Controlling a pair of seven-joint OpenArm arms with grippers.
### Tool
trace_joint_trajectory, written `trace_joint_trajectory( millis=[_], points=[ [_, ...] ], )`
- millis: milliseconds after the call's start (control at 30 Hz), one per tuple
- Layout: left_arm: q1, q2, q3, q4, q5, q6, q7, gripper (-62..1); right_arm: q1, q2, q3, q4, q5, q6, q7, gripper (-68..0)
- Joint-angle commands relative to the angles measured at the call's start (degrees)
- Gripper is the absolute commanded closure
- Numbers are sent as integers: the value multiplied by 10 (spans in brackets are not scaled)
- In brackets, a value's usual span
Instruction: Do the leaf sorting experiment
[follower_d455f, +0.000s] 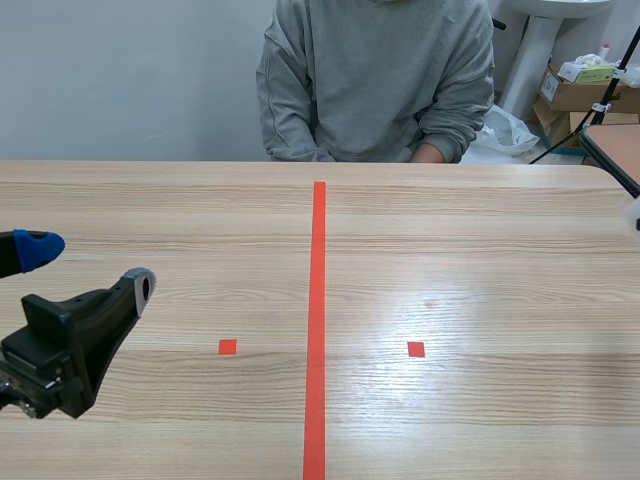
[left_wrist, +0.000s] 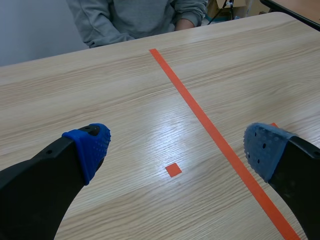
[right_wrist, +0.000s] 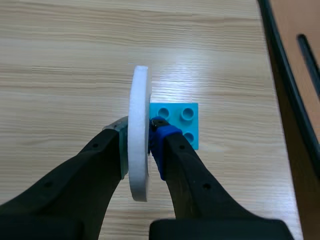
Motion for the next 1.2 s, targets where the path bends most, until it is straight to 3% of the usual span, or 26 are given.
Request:
trace_joint_trajectory(
  millis=[0, 267, 567, 1167],
  points=[
    [-2, 3, 2, 8, -3, 1, -8, -572, -4, 9, 10, -8, 1, -5, 14, -11],
    [-2, 3, 2, 8, -3, 1, -8, -572, -28, 8, 62, -71, 1, -11, 29, -10],
    [-2, 3, 2, 8, -3, 1, -8, -572, -30, 2, 65, -134, 1, -11, 70, -10],
    [-2, 3, 2, 8, -3, 1, -8, -572, -50, -50, 60, -148, 0, 22, 62, -10]
  ],
)
